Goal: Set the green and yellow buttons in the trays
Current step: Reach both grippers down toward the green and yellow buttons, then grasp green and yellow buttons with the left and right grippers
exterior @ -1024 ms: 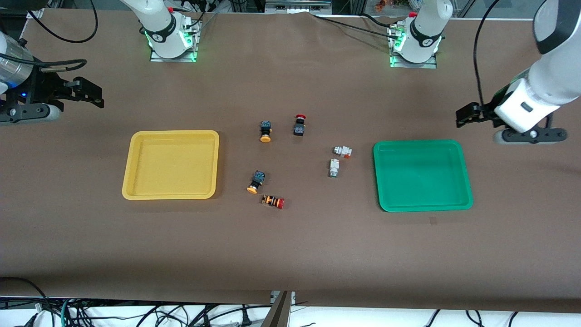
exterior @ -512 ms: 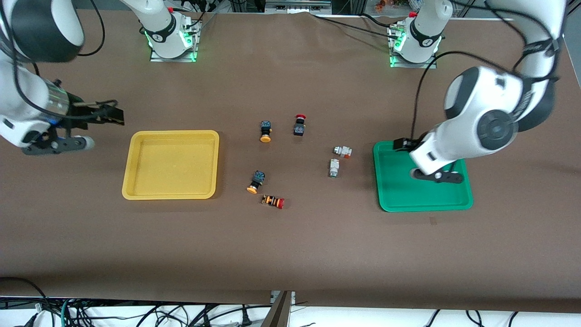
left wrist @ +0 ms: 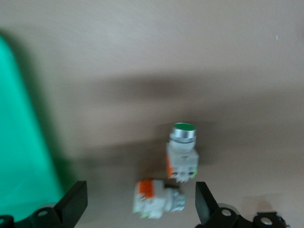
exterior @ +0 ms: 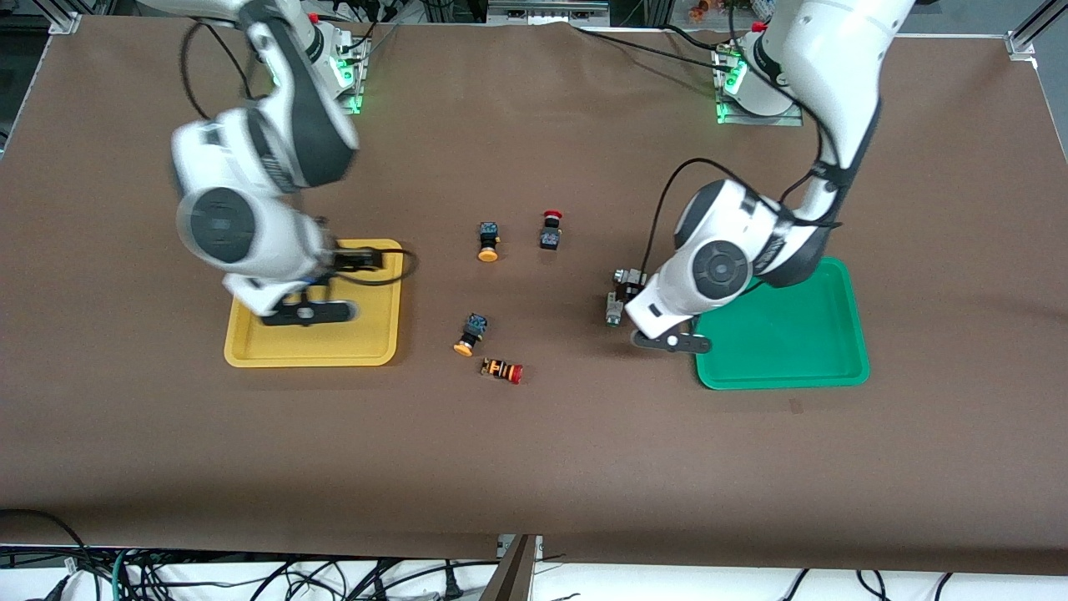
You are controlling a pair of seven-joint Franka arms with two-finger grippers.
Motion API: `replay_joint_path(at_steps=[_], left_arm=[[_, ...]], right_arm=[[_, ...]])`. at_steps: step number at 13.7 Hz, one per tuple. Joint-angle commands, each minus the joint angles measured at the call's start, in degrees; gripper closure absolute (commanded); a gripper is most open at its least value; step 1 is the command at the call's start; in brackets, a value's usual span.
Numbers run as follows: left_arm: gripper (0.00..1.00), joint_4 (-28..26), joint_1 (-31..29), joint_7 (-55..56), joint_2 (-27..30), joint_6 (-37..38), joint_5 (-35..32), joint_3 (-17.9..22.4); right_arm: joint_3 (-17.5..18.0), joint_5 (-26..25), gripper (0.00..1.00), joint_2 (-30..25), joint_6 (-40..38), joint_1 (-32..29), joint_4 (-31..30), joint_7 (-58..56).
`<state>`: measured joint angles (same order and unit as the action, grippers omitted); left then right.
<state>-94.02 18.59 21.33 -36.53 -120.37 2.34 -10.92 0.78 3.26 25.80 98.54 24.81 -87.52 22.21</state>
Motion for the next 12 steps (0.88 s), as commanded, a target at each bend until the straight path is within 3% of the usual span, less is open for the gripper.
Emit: replay_joint_path(at_steps=[1,3,4,5,6,7,8,12], left_arm=[[0.0,1.6,3.1,2.2,-4.0,-3.6,0.3,0.7],[0.0,1.6,3.7,2.1,-5.5,-6.5,0.1,0.7],[0.09,1.5,4.0,2.0,-5.7,-6.9,0.0,0.7],[0.52,1.4,4.0,2.0,-5.7,-6.9,0.0,0.7],[0.77,1.4,4.2,2.0,-5.7,-6.7,0.0,0.7],[0.94,1.4,4.3,1.8,-5.7,-6.3,0.0,0.7],[1.0,1.4,4.3,1.7,-5.7,-6.0,0.0,0.7],[1.0,2.3,3.5,1.6,-3.3,-0.9,0.0,1.4]], right_arm=[[-0.6,4.8,0.0,1.1,5.8,4.2,-3.9,3.7],[-0.6,8.5,0.0,1.3,13.1,7.3,-9.3,4.5],[-0.6,8.6,0.0,2.1,16.5,10.0,-11.4,4.9],[-0.6,8.6,0.0,3.3,19.6,11.7,-12.7,7.1],[-0.6,8.5,0.0,4.4,22.1,13.3,-13.6,8.8],[-0.6,8.5,0.0,5.4,23.8,15.0,-14.1,9.2],[-0.6,8.5,0.0,6.2,25.4,15.9,-14.7,9.3],[-0.6,8.5,0.0,6.4,34.2,17.5,-22.2,9.3]])
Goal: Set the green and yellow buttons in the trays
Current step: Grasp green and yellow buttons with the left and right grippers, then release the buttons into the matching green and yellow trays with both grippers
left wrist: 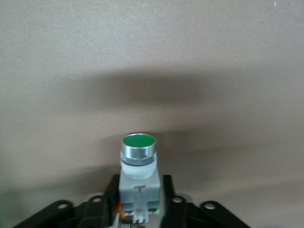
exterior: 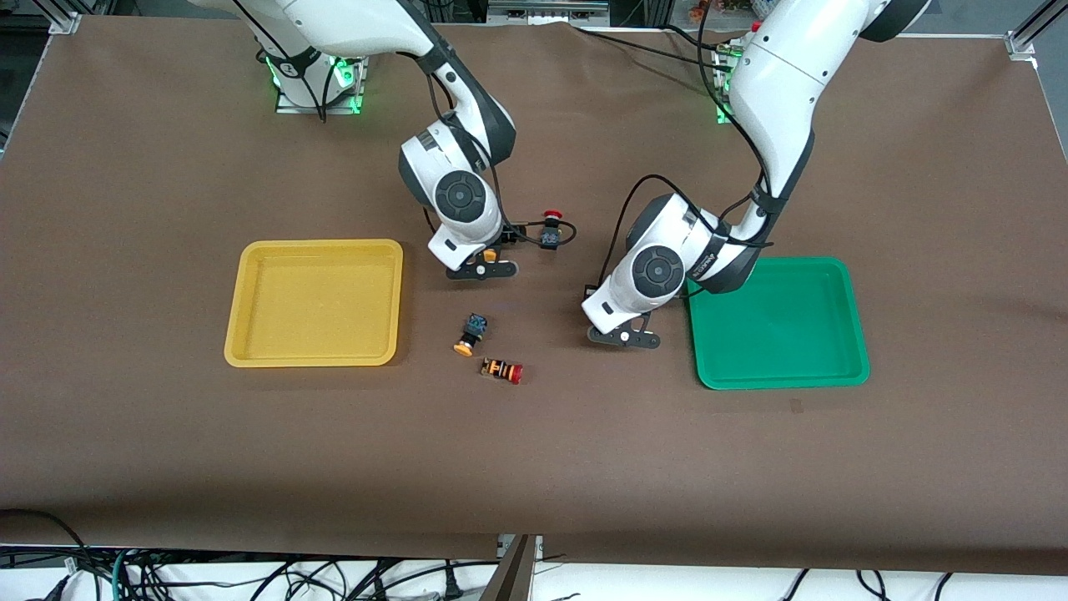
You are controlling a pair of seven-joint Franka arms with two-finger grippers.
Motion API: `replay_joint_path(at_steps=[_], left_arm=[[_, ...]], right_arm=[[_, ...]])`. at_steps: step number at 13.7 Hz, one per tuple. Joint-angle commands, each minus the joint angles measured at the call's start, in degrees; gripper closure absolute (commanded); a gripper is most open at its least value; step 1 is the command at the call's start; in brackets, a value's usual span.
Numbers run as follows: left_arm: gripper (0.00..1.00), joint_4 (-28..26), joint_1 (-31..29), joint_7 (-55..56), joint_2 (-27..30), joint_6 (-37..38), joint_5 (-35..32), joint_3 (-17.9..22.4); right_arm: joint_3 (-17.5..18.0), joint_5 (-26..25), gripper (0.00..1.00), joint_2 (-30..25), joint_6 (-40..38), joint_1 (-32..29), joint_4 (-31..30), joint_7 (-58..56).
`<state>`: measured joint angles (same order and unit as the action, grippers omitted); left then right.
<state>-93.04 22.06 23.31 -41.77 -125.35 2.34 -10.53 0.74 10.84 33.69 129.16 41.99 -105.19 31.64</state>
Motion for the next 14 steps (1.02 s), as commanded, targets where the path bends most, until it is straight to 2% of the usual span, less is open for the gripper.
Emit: replay_joint_path(at_steps=[1,2,3,4,5,6,8,10,11,12,14], left_arm=[[1.0,1.5,-1.1,-0.5,4.1,6.7,0.0,1.3],[1.0,1.6,-2.8,-0.6,6.3,9.3,0.0,1.6],[1.0,1.7,-5.4,-1.2,8.3,11.7,-0.1,1.7],[1.0,1.8,-7.8,-3.2,9.2,14.2,-0.8,1.7],[1.0,1.9,-10.6,-4.5,9.3,16.7,-2.1,1.7],[0.94,1.8,-12.9,-5.2,9.1,18.6,-5.1,1.7],[0.91,0.8,-15.6,-7.4,7.1,19.0,-11.8,1.6],[0.88,0.8,-15.8,-7.7,3.8,18.2,-12.7,1.6],[0.54,0.8,-16.3,-7.7,3.4,17.3,-12.7,1.6],[0.01,1.0,-16.3,-7.4,3.9,17.6,-12.6,1.6],[0.0,1.3,-16.4,-6.0,7.0,19.2,-11.7,1.0]], right_arm=[[-0.6,0.9,0.0,-1.6,3.6,0.3,-5.1,-0.1],[-0.6,0.9,0.0,-1.8,3.6,0.3,-5.6,-0.1],[-0.6,0.8,0.23,-2.0,3.6,0.4,-6.0,-0.1],[-0.4,0.8,0.58,-2.0,3.6,0.4,-6.0,-0.1],[0.2,0.9,0.81,-2.0,3.5,0.5,-5.9,-0.1],[0.4,0.9,0.98,-2.0,3.5,0.4,-5.9,-0.1],[0.1,0.9,1.0,-2.8,3.2,0.3,-5.2,-0.5],[-3.5,0.8,1.0,-4.1,1.7,-0.2,-3.2,-3.2],[-6.3,0.8,1.0,-4.5,-1.2,-0.3,-1.2,-6.4],[-9.4,0.9,1.0,-4.4,-4.3,-0.8,0.7,-10.2],[-14.0,0.9,1.0,-4.2,-8.0,-3.8,1.3,-19.7]])
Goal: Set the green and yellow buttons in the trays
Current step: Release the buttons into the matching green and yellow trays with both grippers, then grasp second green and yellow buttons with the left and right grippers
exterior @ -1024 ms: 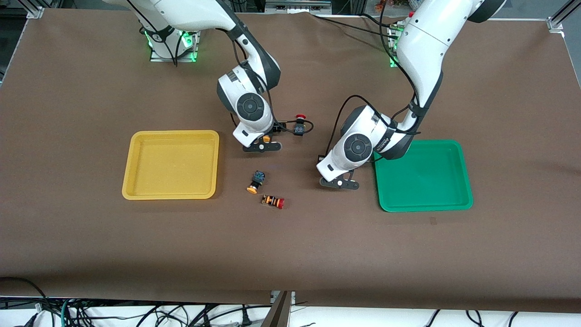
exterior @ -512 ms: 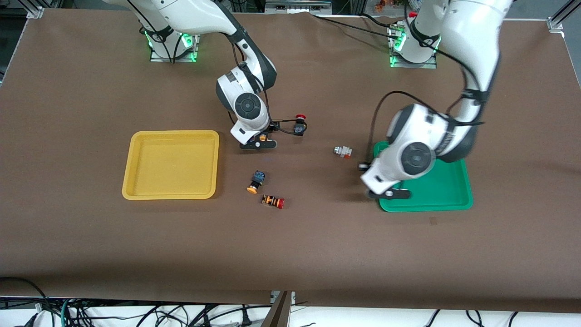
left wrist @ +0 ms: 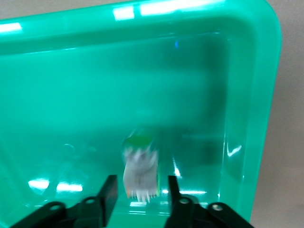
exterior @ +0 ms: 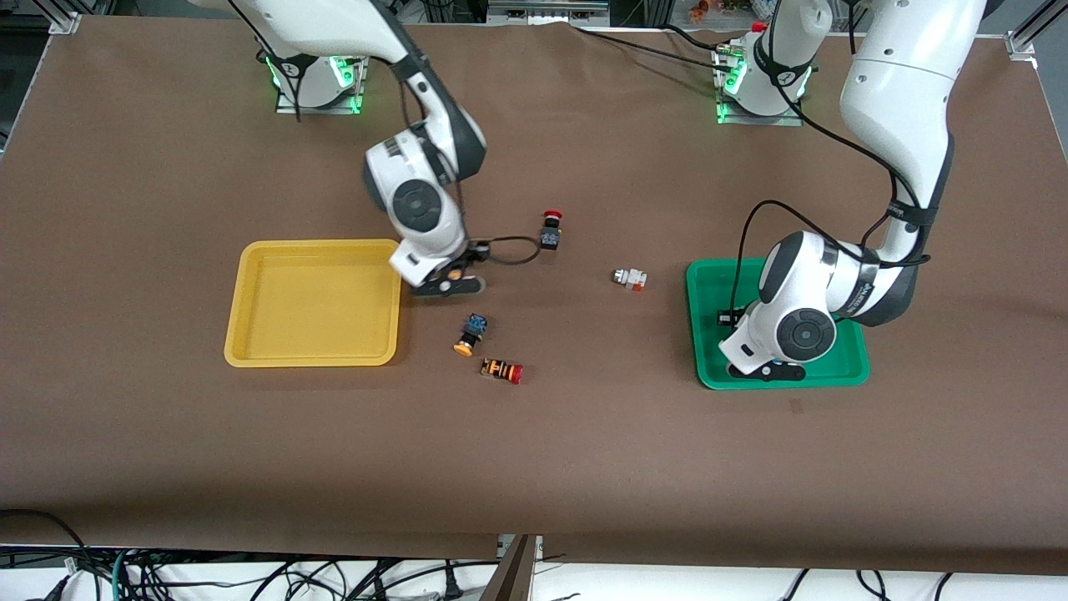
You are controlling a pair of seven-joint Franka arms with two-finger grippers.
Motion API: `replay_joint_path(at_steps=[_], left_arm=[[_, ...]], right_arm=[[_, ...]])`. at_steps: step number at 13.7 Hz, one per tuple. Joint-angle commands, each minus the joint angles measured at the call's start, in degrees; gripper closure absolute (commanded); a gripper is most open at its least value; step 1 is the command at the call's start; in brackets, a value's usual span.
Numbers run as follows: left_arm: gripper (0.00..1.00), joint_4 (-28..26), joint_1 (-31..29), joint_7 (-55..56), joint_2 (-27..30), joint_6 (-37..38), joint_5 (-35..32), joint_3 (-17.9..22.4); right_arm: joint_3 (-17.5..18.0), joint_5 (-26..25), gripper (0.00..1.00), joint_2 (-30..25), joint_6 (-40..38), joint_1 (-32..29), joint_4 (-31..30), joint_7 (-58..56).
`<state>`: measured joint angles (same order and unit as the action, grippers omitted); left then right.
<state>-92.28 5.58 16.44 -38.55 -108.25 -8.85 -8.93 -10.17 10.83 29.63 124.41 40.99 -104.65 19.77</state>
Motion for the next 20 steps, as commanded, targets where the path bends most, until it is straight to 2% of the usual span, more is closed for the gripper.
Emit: replay_joint_path(at_steps=[1,3,5,6,9,10,11,12,13,14,16,19,20], left_arm=[[0.0,0.9,0.3,2.2,5.4,3.5,-0.2,-1.0],[0.0,0.7,0.7,10.4,8.0,5.4,5.7,-3.5],[0.0,0.5,2.2,28.7,8.0,5.5,7.0,-6.5],[0.0,0.4,4.5,40.4,7.3,5.1,6.9,-6.8],[0.0,-0.8,7.5,55.9,6.5,1.6,7.4,-6.8],[0.0,-2.0,9.2,60.9,6.5,-0.5,7.4,-6.8],[0.0,-3.3,9.6,65.5,6.6,-2.7,7.4,-6.8],[0.0,-5.4,9.7,71.0,7.0,-6.7,7.4,-6.8],[0.0,-8.7,10.7,74.6,7.4,-11.8,7.4,-6.9],[0.0,-11.9,11.2,76.4,8.0,-16.6,7.4,-6.9],[0.0,-17.5,11.3,78.4,9.2,-23.4,7.2,-7.1],[0.0,-20.5,13.3,78.3,7.4,-29.5,6.7,-7.1],[0.11,-20.9,13.1,78.3,7.2,-30.7,6.7,-7.1]], right_arm=[[-3.9,0.8,1.0,0.0,-3.4,-5.2,0.4,-11.6],[-4.3,0.6,1.0,0.1,-3.5,-10.6,0.1,-15.8],[-4.9,-0.1,1.0,0.2,-4.3,-14.3,-0.9,-16.6],[-5.4,-0.1,1.0,0.8,-4.4,-16.4,-1.1,-19.5],[-5.7,-0.1,0.99,2.4,-4.4,-22.1,-1.9,-24.5],[-5.7,-0.1,0.96,2.8,-4.4,-23.3,-2.0,-25.5],[-5.7,-0.1,0.71,2.9,-4.4,-23.8,-2.0,-25.6],[-5.7,-0.1,0.14,2.9,-4.4,-23.8,-1.8,-25.4],[-5.6,0.1,0.0,2.6,-4.5,-23.3,-1.1,-24.6],[-4.9,0.3,0.0,2.2,-4.8,-22.3,0.4,-24.0],[-3.8,0.7,0.0,2.4,-10.1,-17.5,6.9,-12.6],[-2.8,1.3,0.0,4.7,-10.2,-9.6,12.8,4.0],[-2.4,2.8,0.0,6.2,-8.8,-7.4,14.7,8.0]])
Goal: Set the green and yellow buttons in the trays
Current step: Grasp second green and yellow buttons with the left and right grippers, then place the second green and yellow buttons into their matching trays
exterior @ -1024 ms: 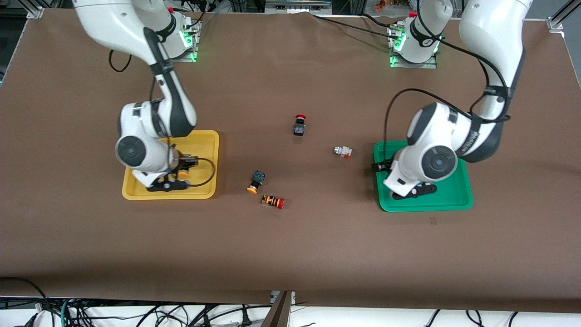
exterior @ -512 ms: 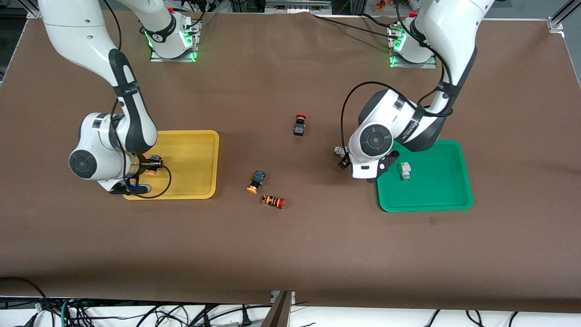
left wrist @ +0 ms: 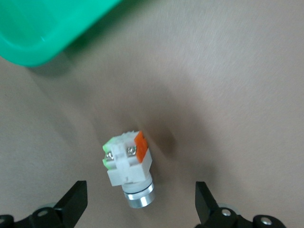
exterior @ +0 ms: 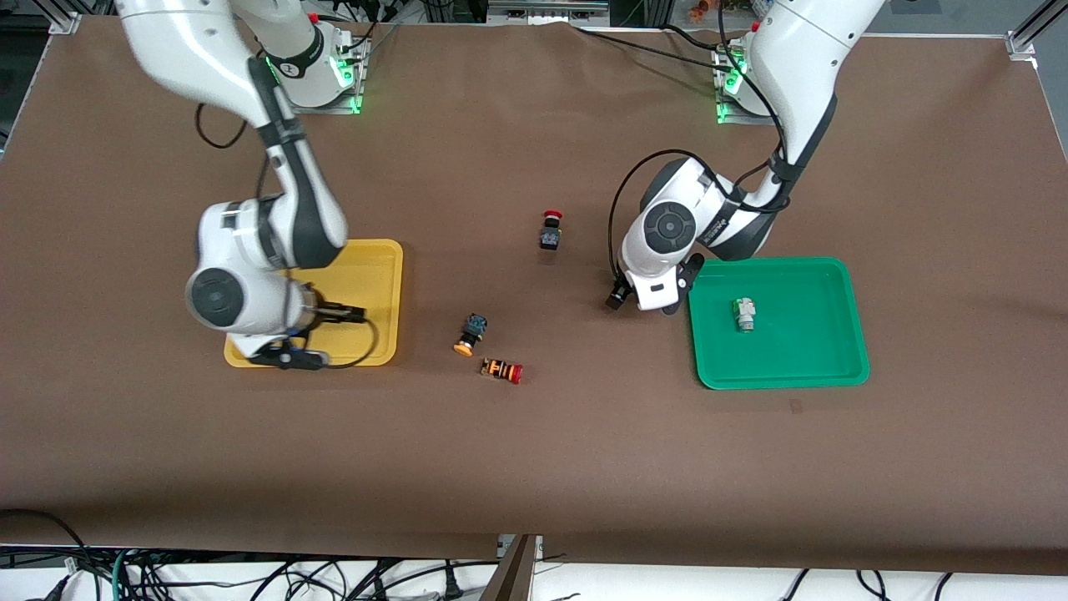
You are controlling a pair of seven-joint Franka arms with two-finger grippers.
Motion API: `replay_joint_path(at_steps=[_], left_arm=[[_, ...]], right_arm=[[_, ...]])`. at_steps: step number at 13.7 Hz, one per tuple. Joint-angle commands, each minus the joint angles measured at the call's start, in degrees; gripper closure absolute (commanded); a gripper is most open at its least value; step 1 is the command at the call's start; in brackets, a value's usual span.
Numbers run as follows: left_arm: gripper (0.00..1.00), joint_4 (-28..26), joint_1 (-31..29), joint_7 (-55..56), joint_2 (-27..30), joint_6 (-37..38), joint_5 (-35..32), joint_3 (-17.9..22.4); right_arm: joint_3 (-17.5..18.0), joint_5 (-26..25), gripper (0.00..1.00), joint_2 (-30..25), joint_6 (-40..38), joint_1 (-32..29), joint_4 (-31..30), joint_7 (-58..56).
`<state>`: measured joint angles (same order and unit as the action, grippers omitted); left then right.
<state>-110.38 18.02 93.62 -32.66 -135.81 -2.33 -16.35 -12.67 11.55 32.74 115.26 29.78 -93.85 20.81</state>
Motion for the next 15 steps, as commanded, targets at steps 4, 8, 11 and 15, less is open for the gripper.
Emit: replay_joint_path(at_steps=[4,8,11,15], left_arm=[[0.86,-2.7,0.3,0.1,1.8,-2.4,-0.4,1.0],[0.9,-0.7,-0.6,-1.0,3.6,4.7,-4.3,1.1],[0.89,3.8,-4.7,-10.6,5.5,15.7,-5.5,1.1],[0.88,5.4,-13.5,-29.8,6.7,22.0,-8.5,0.9]], right_arm=[[0.4,5.6,0.0,7.9,14.0,11.4,5.3,25.4],[0.5,5.5,0.0,12.3,22.4,13.4,6.5,29.7],[0.5,5.0,0.0,13.1,23.5,13.6,6.5,29.4],[0.5,3.0,0.86,13.5,23.7,13.6,6.5,28.6]])
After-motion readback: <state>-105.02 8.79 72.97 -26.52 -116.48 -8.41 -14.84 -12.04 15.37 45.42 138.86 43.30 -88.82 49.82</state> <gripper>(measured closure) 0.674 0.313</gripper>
